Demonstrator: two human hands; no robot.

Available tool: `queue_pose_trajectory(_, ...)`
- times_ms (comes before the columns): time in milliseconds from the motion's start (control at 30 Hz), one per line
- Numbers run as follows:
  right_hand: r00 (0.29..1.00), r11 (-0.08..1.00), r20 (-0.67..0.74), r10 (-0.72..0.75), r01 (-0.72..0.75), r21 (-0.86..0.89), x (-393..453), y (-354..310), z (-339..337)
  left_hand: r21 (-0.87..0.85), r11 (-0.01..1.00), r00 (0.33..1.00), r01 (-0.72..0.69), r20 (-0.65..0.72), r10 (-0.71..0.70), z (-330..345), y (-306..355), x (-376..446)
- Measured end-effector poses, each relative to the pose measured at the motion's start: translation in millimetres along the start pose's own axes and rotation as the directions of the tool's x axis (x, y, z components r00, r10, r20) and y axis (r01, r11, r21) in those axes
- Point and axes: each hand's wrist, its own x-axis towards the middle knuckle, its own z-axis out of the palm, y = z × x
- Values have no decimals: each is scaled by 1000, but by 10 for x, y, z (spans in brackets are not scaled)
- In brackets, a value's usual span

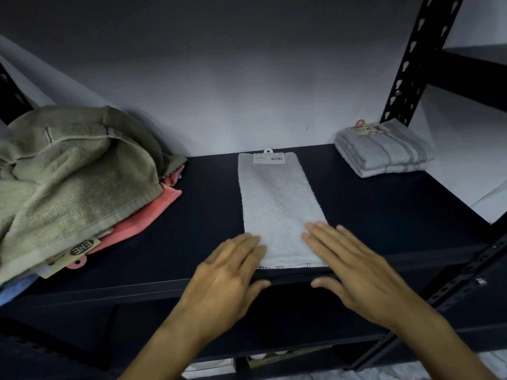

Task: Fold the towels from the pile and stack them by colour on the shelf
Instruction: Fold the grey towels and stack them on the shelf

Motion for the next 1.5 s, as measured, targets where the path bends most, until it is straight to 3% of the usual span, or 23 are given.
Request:
queue_pose_trajectory(267, 981, 997, -194, -14, 29, 78, -83, -88, 140, 25, 1000, 987, 17, -157, -13, 143, 115, -117)
queue_pose_trajectory(400, 963, 945, -233, 136, -56, 321, -135, -144, 49, -142, 990, 982, 5, -187, -32, -23, 77, -123)
queue_pose_trajectory(467, 961, 893, -219, 168, -54, 446, -104, -143, -48, -271, 955, 979, 124, -124, -163, -166, 52, -75)
queue_pose_trajectory(533, 951, 798, -178, 254, -102, 593, 24, -163, -233, -443, 852, 943, 279, -38, -329, -312, 22, 21)
queue_pose_trajectory(633, 894, 496, -72, 443, -177, 850, 342, -136, -477, -735, 557, 862, 387, 76, -500, -489, -61, 322)
queue_pose_trajectory(700, 842, 271, 7, 540, -181, 945, 602, -68, -559, -827, 369, 800, 424, 151, -580, -538, -166, 600)
queue_pose_trajectory(767, 789, 160, 78, 609, -218, 963, 885, 38, -554, -849, 259, 751, 460, 216, -624, -490, -305, 881)
queue_pose_trajectory(833, 745, 158, 109, 658, -279, 947, 1186, 185, -480, -825, 242, 708, 510, 244, -662, -376, -458, 1152)
queue_pose_trajectory(1000, 690, 391, 156, 707, -565, 726, 1791, 477, -216, -499, 531, 678, 684, 169, -715, -80, -706, 1663)
queue_pose_trajectory(1167, 649, 497, 180, 740, -706, 504, 1996, 491, 22, -194, 644, 671, 740, 143, -727, 236, -769, 1839)
queue_pose_trajectory(1267, 652, 577, 135, 746, -735, 357, 2026, 461, 83, -109, 635, 644, 765, 163, -747, 340, -792, 1897)
queue_pose_trajectory(1400, 600, 572, 196, 775, -799, 184, 2045, 479, 44, -56, 538, 532, 841, 264, -805, 339, -849, 1981)
queue_pose_trajectory(1500, 567, 506, 308, 764, -823, 259, 2082, 571, -2, -188, 449, 487, 874, 370, -792, 288, -937, 2043)
